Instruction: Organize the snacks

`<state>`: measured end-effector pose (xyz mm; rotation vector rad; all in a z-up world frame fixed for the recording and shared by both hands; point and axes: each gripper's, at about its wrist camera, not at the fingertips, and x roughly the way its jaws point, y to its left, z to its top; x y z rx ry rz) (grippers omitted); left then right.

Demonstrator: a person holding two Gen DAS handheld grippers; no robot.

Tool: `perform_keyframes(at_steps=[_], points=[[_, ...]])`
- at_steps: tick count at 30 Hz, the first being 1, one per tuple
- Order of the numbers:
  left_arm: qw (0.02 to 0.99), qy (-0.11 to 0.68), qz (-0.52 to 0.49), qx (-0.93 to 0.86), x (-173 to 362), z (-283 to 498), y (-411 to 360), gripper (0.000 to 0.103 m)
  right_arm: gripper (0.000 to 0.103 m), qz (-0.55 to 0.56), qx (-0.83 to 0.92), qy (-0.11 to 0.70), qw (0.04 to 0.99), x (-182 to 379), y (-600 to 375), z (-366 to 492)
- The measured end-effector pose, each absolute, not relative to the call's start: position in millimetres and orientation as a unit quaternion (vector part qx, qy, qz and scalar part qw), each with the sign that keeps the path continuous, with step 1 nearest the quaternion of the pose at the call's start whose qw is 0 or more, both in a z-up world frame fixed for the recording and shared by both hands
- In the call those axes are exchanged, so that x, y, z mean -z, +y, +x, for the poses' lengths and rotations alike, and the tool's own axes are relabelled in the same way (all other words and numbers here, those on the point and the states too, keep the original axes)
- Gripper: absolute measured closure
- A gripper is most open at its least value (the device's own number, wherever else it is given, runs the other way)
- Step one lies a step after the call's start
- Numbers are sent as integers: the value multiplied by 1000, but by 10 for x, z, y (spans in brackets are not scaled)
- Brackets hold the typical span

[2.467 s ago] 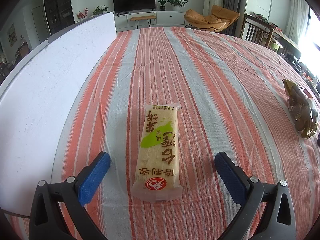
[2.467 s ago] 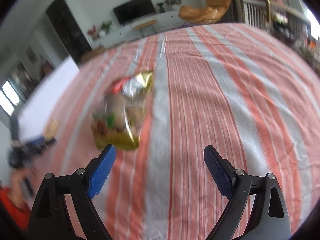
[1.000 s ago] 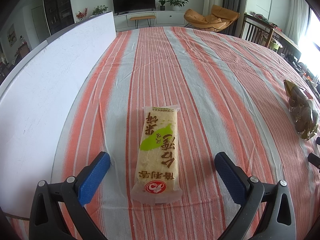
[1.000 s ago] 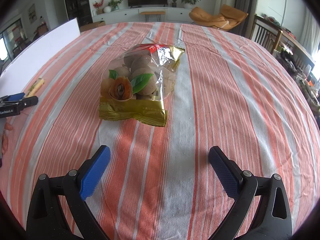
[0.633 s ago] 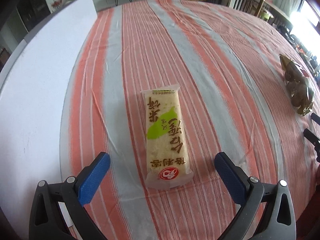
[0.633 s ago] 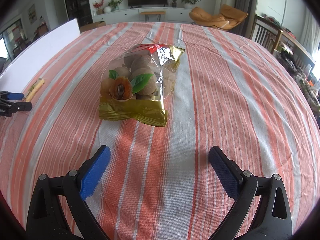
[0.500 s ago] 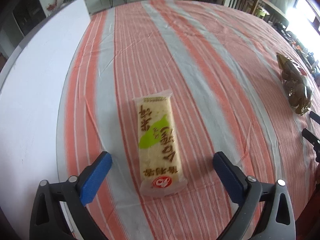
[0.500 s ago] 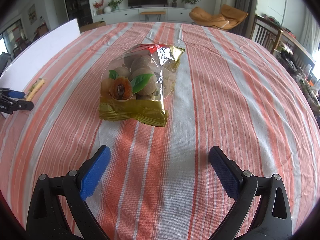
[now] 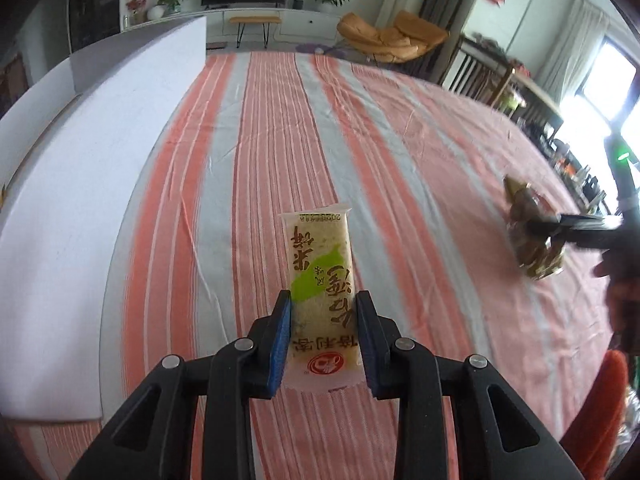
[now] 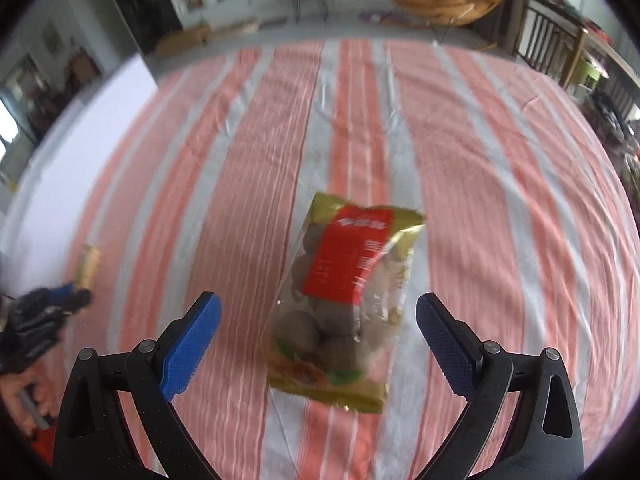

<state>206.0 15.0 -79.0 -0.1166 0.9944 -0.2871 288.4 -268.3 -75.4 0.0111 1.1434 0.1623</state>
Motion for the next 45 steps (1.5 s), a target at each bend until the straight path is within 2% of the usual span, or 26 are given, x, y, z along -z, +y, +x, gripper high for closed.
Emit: perform_keyframes(at_steps=[1,2,3,6,9,14,20,22,23,24,25,26,27,31,33,41,45], points=[[869,469,-66,142,729,2013,184,72,7,-21,-75,555,828,835,-2596,2939],[871,464,-72,145,692,1983,202,73,41,-55,-69,555,827,868,-2516,2954],[874,454,-81,151,596,1933,248,73,49,-84,-47,545,833,834,-2477,2935],[880,431,-107,166,342,1883,389,72,55,-31,-80,540,837,654,-2458,2881],[889,404,-133,169,1,1894,702,72,55,-21,-125,503,855,302,-2165,2823],[908,377,-149,110,-416,2028,1533,72,55,4,-247,430,868,-515,-1086,2888],[914,385,-125,6,-513,2149,2411,72,55,-9,-364,387,847,-952,463,2949],[912,395,-108,-28,-402,2151,2557,64,54,-16,-379,386,841,-907,857,2982],[910,401,-104,-37,-349,2143,2607,44,53,-23,-386,386,837,-844,1074,3005],[906,409,-100,-48,-259,2135,2661,20,50,-29,-389,385,837,-796,1197,3012],[904,413,-97,-57,-179,2109,2696,13,43,-43,-389,379,839,-705,1369,3031],[906,409,-95,-58,-124,2082,2680,11,19,-62,-383,376,842,-601,1513,3058],[908,405,-95,-52,-84,2033,2681,11,12,-75,-374,375,845,-514,1596,3091],[919,379,-90,-59,-52,1899,2699,9,12,-60,-371,369,850,-377,1517,3071],[925,361,-90,-72,-104,1848,2659,4,12,-65,-361,355,860,-411,1383,3004],[931,324,-84,-144,-594,1777,2692,0,12,-99,-344,356,863,-665,1286,2901],[932,303,-95,-175,-650,1668,2778,0,12,-101,-349,349,864,-741,1338,2787]])
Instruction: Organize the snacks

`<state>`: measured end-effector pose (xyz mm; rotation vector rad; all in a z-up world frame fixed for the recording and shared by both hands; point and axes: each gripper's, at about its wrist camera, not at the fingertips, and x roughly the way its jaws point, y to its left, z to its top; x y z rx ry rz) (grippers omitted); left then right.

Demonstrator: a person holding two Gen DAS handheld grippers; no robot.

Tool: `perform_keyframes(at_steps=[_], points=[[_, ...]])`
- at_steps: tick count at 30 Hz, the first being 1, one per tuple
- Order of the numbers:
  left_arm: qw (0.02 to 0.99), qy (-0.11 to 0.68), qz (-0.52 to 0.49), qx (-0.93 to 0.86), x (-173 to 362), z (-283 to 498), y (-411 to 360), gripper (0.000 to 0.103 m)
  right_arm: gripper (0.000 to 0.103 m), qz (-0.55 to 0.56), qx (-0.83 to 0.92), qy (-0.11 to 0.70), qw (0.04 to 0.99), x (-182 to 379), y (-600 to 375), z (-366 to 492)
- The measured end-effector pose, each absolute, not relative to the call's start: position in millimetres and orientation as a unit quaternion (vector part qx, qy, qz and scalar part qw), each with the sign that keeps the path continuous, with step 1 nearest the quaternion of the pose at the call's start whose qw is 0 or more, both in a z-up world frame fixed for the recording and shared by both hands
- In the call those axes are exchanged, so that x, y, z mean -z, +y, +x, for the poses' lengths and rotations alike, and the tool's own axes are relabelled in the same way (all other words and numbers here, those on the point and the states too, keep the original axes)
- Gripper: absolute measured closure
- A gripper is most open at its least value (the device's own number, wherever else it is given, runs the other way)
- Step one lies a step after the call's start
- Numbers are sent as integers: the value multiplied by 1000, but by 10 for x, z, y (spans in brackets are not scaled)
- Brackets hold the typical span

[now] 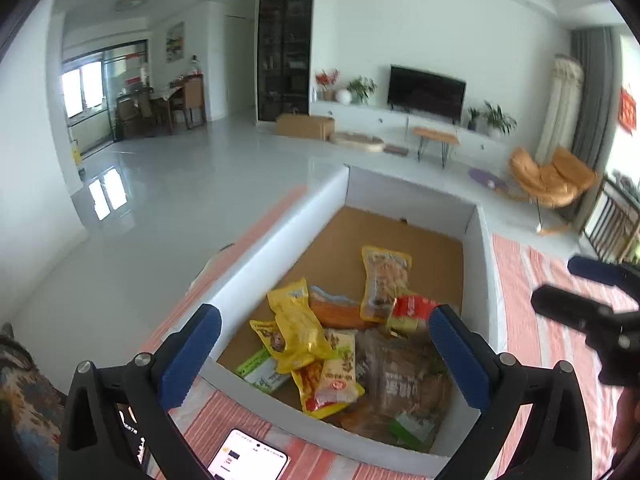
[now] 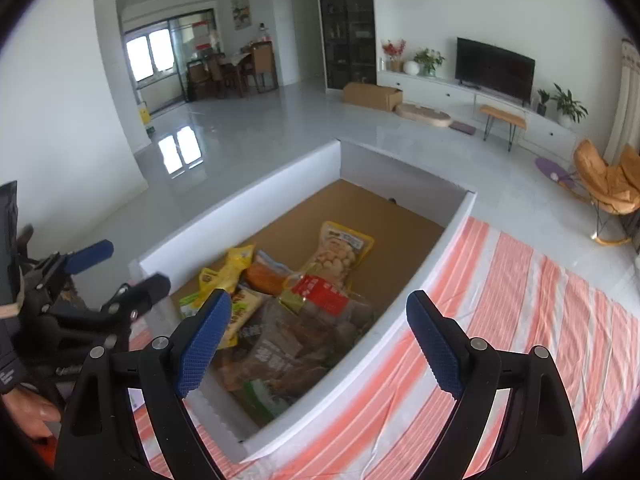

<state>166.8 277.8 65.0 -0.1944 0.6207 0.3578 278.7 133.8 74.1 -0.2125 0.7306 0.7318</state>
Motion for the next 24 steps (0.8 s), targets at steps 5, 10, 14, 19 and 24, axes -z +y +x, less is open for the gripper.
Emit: perform_keyframes(at_steps=[5,10,14,19,24], points=[[931,304,-36,-199,-618,1595,2695,0,12,-124,-343,343,865,-737,1364,2667],[918,334,-39,-208,-571,1626,2693,0,11,-126,-332,353,865,-719,1366,2687],[923,317,-55,-211,-617,1587,2721,0,11,-121,-332,359,864,-726,1360,2687],[919,329,-61,-207,-652,1607,2733,0,11,-125,-331,361,863,-710,1361,2687],[915,338,-46,-214,-651,1628,2687,0,11,-120,-331,365,862,-697,1372,2690]])
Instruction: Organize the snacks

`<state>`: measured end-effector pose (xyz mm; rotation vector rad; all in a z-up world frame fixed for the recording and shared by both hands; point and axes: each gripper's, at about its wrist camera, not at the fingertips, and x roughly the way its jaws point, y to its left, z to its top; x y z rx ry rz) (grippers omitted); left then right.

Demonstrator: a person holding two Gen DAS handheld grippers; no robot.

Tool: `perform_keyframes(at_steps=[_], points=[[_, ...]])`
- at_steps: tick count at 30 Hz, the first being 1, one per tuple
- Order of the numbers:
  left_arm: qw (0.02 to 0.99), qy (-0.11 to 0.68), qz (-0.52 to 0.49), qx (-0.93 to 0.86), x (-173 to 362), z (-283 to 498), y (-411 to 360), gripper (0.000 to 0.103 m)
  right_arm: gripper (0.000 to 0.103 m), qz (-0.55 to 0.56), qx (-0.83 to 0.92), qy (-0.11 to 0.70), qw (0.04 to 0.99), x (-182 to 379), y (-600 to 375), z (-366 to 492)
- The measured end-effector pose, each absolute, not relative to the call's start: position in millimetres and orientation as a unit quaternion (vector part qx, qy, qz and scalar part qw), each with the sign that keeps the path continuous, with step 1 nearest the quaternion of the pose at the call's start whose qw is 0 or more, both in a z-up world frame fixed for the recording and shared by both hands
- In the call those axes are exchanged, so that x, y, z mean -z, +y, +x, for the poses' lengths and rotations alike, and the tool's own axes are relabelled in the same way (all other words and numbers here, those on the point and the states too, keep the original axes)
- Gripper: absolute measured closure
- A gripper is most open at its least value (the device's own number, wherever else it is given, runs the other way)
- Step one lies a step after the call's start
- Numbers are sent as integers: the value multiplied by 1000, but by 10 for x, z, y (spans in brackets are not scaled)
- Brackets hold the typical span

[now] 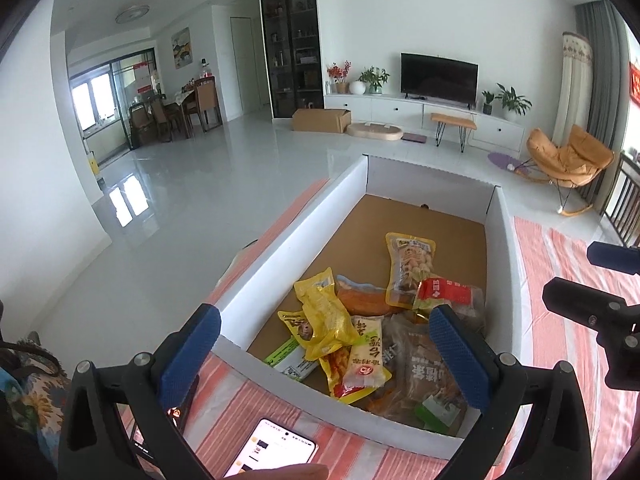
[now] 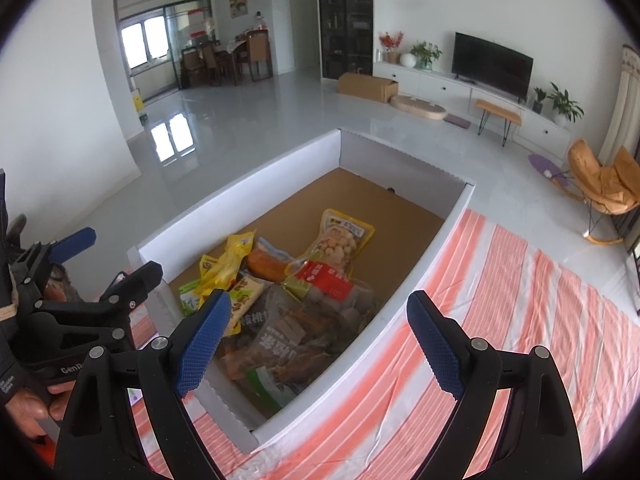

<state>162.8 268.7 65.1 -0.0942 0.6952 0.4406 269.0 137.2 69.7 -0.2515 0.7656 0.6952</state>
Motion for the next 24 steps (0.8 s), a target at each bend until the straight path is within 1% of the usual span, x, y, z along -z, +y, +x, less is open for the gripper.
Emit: perform_keyframes(at_steps=[24], points=[[912,347,-38,-216,-618,1694,2750,0,11,-135,-334,376,854,-608,1481,2662]])
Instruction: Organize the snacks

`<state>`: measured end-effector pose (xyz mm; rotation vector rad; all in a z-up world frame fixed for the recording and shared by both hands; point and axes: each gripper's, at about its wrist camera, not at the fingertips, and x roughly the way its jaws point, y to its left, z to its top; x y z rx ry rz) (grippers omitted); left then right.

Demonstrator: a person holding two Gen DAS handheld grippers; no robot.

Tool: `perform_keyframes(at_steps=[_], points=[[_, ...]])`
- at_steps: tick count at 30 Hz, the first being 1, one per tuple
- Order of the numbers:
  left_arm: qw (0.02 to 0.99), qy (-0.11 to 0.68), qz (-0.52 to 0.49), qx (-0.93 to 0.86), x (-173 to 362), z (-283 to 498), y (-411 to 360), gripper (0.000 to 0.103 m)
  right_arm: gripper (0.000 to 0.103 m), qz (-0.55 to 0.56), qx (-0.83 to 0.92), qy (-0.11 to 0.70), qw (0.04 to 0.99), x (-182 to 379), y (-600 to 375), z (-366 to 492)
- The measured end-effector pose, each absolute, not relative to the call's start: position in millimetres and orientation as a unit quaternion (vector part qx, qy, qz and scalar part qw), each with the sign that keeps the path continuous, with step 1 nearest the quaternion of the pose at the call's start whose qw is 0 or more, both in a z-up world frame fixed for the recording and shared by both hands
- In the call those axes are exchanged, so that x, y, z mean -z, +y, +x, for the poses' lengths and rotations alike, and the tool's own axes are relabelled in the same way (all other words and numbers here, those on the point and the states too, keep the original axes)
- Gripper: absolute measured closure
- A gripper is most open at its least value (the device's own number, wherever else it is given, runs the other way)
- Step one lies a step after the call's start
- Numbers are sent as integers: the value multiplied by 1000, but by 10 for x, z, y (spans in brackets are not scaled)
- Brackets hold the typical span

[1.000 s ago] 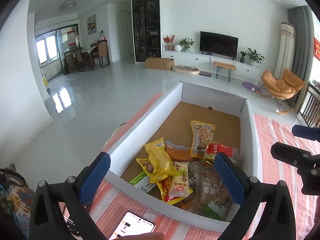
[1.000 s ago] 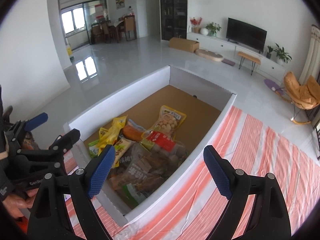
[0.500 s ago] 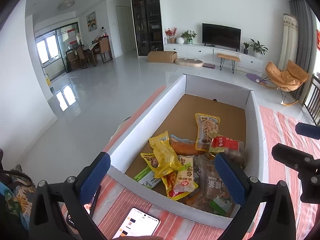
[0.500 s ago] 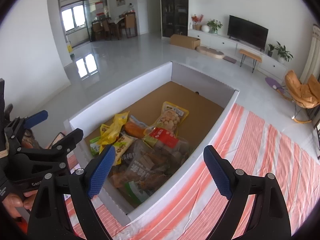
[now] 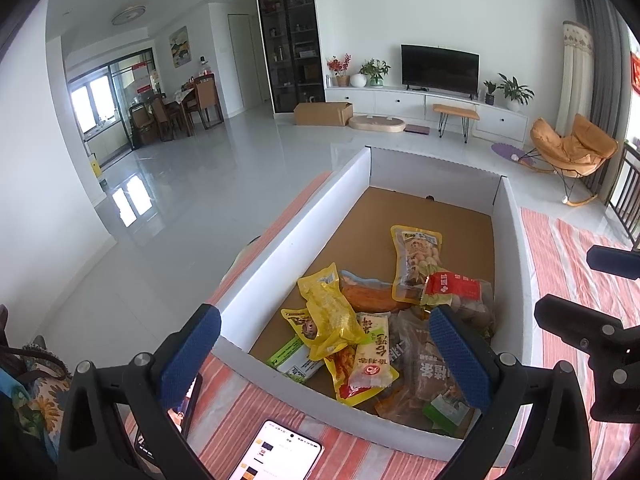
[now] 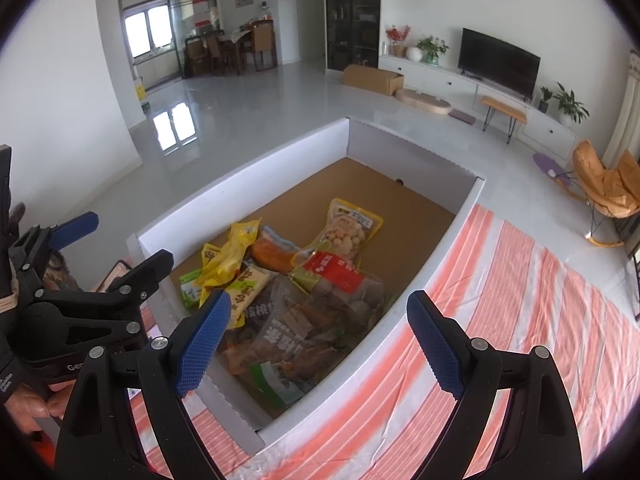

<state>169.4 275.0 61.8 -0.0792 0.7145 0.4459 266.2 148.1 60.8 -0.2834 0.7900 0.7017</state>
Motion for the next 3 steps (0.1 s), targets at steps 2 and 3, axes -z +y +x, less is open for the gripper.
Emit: perform_keyframes(at_steps=[2,3], points=[[914,342,-38,-215,-623,1682,2747,0,11,-134,-334,376,854,-603,1493,2664],[914,343,-35,-214,-619,1682,2742,0,11,-132,-335,376,854,-602,1498,2665]])
